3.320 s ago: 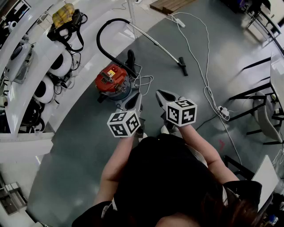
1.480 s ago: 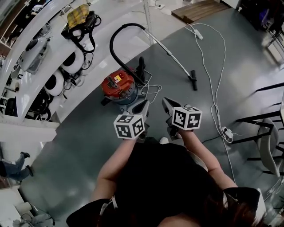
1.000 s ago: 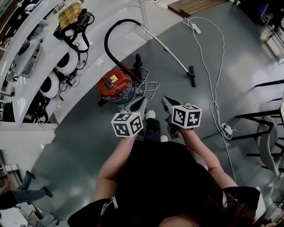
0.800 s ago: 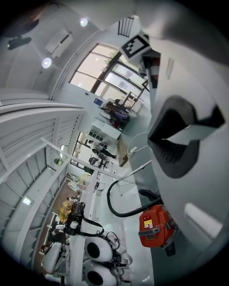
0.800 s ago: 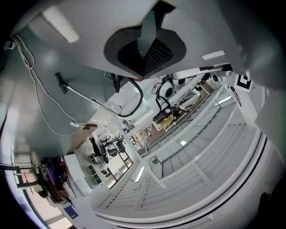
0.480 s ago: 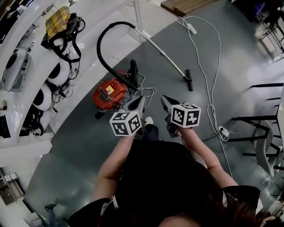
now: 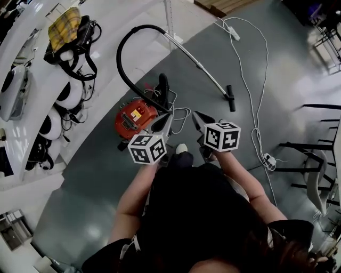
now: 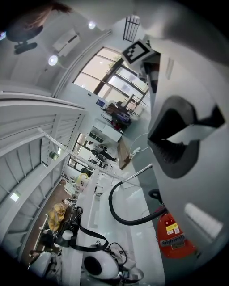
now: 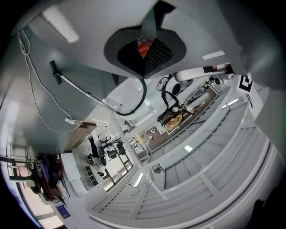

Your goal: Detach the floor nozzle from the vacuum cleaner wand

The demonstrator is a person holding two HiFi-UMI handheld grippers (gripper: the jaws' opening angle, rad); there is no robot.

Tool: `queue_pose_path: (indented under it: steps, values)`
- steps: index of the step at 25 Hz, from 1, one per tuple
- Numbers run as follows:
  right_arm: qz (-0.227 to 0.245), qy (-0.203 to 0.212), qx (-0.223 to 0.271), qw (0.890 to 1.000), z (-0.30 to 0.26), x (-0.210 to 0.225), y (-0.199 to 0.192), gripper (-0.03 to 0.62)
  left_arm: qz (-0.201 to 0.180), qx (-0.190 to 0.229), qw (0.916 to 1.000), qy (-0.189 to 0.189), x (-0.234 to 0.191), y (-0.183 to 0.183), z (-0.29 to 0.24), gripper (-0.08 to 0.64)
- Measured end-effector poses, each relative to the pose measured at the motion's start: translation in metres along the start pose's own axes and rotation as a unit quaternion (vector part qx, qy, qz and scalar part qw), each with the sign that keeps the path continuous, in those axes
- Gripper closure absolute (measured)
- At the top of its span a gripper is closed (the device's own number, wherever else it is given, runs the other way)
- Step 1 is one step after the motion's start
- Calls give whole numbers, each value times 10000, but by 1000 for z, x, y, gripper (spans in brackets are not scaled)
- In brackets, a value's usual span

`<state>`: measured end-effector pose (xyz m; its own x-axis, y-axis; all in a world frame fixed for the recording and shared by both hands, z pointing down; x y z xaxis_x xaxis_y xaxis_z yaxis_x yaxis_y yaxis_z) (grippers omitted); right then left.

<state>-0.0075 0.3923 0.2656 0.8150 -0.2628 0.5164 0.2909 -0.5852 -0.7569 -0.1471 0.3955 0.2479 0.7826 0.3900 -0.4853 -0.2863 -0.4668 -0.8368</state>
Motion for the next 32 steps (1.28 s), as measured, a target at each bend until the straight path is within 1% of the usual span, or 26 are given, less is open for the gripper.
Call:
queue_pose_path:
  steps: [3, 5, 8, 11, 13, 15, 20, 25, 32]
  values:
    - [7, -70, -18, 10000, -12, -1, 4, 595, 60, -54, 10000, -3, -17, 6, -7, 549]
    - [55, -121, -1, 9999, -15, 1, 8, 595, -4, -143, 9999, -2, -23, 7, -14, 549]
    - [110, -236, 64, 9996, -17, 14, 18, 595, -123, -206, 9997, -64, -23, 9, -29, 549]
    - [26, -268, 137, 9995, -19, 28, 30, 595, -106, -189, 9998, -25, -22, 12, -44, 549]
    - [-53, -198, 199, 9996, -23, 37, 39, 595, -91, -175, 9998, 65, -21, 15, -55, 549]
    - [-32, -136, 186, 9997, -29, 48, 49, 595, -101, -146, 9997, 159, -19, 17, -68, 549]
    - [183, 73, -43, 9998, -50, 81, 80, 595, -33, -80, 9988, 480, -8, 24, -111, 549]
    - [217, 307, -151, 9992, -62, 119, 118, 595, 33, 3, 9974, 727, 11, 31, -157, 550]
    - [257, 579, -375, 9973, -76, 166, 151, 595, 76, 199, 9930, 1164, 25, 39, -203, 549]
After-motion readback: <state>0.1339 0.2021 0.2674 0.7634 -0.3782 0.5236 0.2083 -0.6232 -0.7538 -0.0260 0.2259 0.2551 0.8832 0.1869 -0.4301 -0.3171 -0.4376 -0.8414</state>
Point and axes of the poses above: the fingertips, and each gripper's own axes: z backward along the fingers, x to its right, y out of its top, the point moved 4 cm from there along z, backward along the fingers, and after that the axes turned 13 degrees about x, right-handed, at the moved point
